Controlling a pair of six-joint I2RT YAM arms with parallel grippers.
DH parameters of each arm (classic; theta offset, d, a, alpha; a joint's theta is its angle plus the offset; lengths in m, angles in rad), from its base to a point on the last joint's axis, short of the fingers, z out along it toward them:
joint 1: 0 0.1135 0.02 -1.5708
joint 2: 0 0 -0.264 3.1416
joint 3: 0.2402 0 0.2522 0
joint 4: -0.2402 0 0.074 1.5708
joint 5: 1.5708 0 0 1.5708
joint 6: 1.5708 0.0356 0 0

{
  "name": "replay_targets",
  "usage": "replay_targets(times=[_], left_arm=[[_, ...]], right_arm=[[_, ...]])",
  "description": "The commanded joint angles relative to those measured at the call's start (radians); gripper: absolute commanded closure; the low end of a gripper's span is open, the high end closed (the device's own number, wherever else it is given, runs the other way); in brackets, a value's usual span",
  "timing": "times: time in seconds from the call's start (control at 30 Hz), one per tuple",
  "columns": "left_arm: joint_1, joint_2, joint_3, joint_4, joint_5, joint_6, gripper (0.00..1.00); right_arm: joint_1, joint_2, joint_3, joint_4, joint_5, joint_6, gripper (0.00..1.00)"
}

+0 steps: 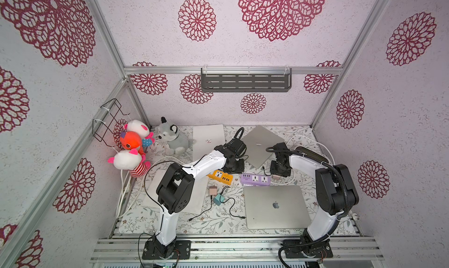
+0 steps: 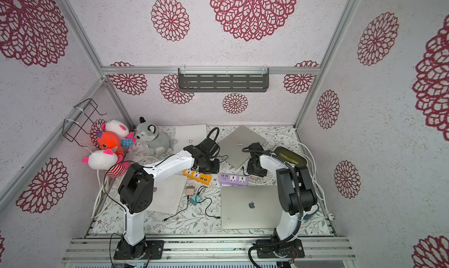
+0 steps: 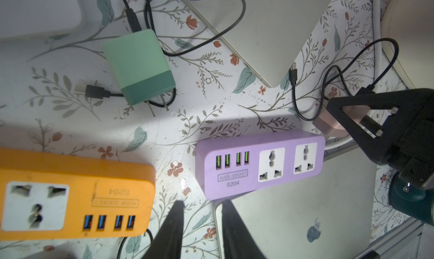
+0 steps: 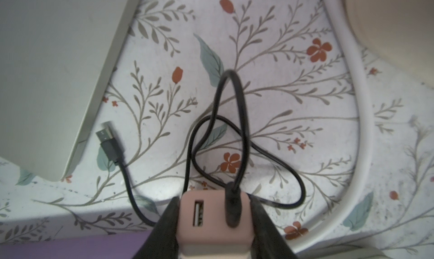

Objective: Unplug the laptop charger
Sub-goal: Place the plug at the center of the board.

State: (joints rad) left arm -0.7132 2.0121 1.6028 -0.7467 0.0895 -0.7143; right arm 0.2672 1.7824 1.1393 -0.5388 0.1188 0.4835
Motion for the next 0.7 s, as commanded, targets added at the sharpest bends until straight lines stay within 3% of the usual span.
replay_targets(times=[0.0,0.67], left_arm=[[0.008,-0.038,-0.02,-0.005,-0.018,-0.002,0.69],[0.009,-0.08,-0.024,-0.016,-0.031,0.007,0.69]], right_arm=[[-0.014,0.009,-0.037,-0.062,-0.008,0.02,0.71],[-0.053,0.085,-0.015,-0.049,-0.025,0.019,0.64]])
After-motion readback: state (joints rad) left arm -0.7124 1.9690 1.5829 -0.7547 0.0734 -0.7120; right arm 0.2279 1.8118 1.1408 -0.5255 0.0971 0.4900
